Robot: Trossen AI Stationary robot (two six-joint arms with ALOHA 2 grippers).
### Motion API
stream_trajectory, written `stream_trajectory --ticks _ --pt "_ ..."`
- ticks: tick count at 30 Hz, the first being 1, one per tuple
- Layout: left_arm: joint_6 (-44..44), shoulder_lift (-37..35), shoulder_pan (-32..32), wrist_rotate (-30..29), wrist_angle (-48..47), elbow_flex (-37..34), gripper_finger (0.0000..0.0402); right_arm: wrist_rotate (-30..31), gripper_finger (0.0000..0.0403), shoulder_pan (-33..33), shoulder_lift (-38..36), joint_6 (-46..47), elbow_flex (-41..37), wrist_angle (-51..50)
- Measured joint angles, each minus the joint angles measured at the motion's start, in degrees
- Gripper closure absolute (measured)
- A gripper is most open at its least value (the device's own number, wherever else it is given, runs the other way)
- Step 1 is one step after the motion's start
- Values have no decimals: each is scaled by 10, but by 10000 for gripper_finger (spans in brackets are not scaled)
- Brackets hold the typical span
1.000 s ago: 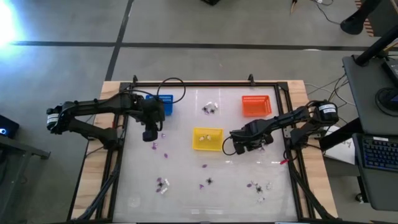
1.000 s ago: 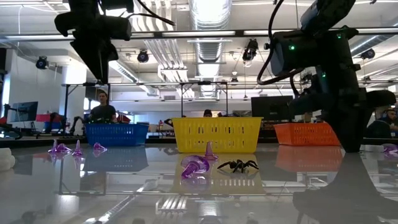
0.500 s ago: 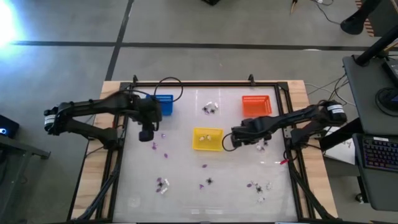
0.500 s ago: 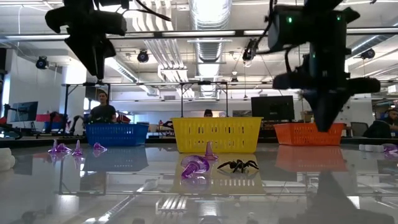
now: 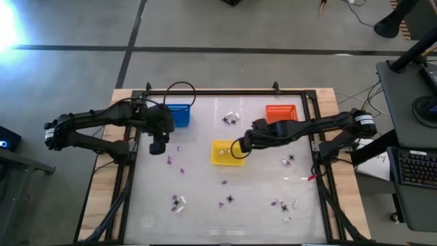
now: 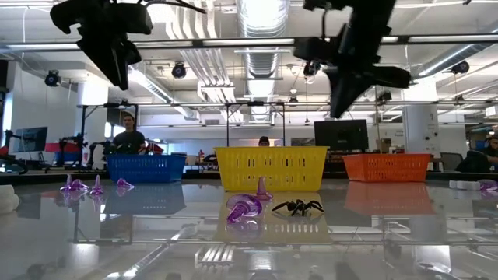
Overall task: Sort Halloween decoration
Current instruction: Put the black spider toy into the blue bin
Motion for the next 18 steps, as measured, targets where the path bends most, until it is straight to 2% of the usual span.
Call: stream_trajectory --ticks 3,7,18 --pt "0 -7 0 -1 0 0 288 13 393 -14 25 -36 35 0" --pt "-2 -17 0 -34 0 0 288 13 393 -38 58 -89 71 -1" --pt "-30 -25 0 -63 -28 0 288 -28 393 -95 129 -222 160 69"
